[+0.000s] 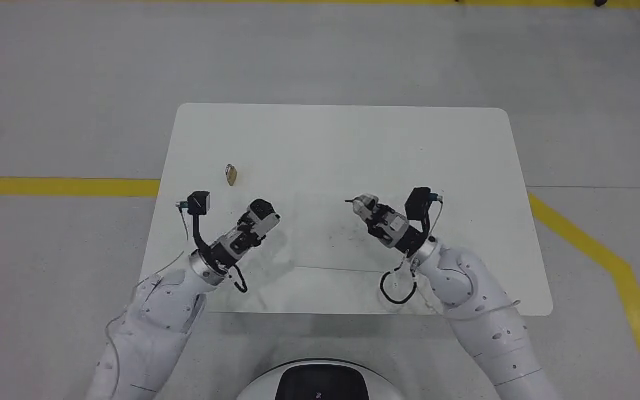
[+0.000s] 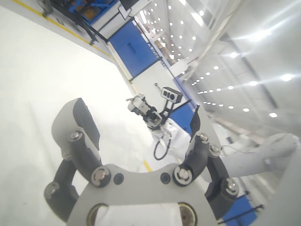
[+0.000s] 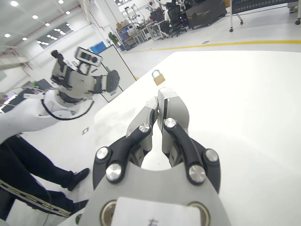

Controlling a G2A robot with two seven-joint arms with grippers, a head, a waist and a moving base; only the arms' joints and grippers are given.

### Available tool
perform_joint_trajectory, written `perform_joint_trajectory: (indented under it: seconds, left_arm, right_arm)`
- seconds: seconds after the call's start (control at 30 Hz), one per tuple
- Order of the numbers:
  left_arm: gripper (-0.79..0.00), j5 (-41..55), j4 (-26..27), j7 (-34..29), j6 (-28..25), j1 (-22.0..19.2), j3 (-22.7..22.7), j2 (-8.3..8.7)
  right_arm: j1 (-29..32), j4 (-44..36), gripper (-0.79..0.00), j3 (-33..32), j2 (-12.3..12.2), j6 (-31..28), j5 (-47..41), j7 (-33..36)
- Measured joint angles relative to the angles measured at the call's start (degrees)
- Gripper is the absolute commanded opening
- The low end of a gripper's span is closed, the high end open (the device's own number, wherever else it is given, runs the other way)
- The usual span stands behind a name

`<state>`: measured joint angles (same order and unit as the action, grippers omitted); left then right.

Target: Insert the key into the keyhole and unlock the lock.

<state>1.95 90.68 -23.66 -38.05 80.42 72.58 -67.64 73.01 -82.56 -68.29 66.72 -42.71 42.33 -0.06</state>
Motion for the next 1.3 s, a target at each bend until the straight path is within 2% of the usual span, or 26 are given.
perform_joint_trajectory:
  seconds: [0.13,0.23,0.33,0.4,0.5,0.6,0.63,0.73,0.77,0.87,1.03,1.3]
  left_arm:
    - [0.0,15.3,-6.2,-9.4,1.7,-5.4,-3.6,-0.52]
    - [0.0,19.4,-10.3,-15.3,2.2,-9.1,-5.2,-0.67]
    - [0.0,13.3,-11.9,-15.4,0.0,-11.3,-6.5,-0.89]
    - [-0.028,10.5,-11.9,-14.7,-2.1,-11.8,-7.9,-1.21]
    - [-0.08,12.8,-12.8,-14.3,-4.3,-12.2,-9.0,-1.58]
    - [-0.074,17.1,-14.4,-15.6,-4.4,-12.8,-9.6,-1.79]
    - [-0.102,18.4,-14.8,-16.3,-4.3,-13.1,-9.8,-1.84]
    - [-0.369,22.7,-16.3,-19.3,-4.4,-14.0,-10.6,-2.02]
    - [-0.4,23.7,-16.7,-20.2,-4.4,-14.3,-10.8,-2.08]
    - [-0.416,24.5,-18.2,-21.9,-4.4,-15.5,-11.5,-2.25]
    - [-0.419,22.2,-19.5,-21.1,-4.2,-16.8,-12.2,-2.56]
    - [-0.545,18.6,-20.1,-19.2,-4.7,-17.4,-12.6,-2.8]
  right_arm:
    - [-3.5,2.3,-0.785,3.2,0.6,-5.2,-5.9,3.8]
    - [-5.5,3.7,-0.785,4.2,0.7,-6.7,-9.8,6.6]
    - [-7.0,4.3,-0.785,5.0,0.8,-7.0,-12.2,9.8]
    - [-7.7,4.9,-0.785,5.4,0.8,-7.0,-13.7,11.5]
    - [-8.6,6.0,-0.785,6.1,0.9,-7.2,-16.3,13.5]
    - [-9.5,6.9,-0.785,7.2,1.0,-9.6,-19.7,15.9]
    - [-9.8,7.4,-0.785,7.6,1.1,-10.6,-20.9,16.7]
    - [-11.2,9.2,-0.785,8.7,1.2,-11.3,-23.7,19.1]
    - [-11.5,9.5,-0.785,9.1,1.3,-11.3,-24.4,19.7]
    - [-12.6,10.4,-0.785,10.2,1.5,-12.2,-26.5,21.0]
    - [-13.6,11.5,-0.785,10.9,1.6,-12.6,-28.1,22.1]
    - [-14.1,12.4,-0.785,11.5,1.8,-12.3,-28.7,22.6]
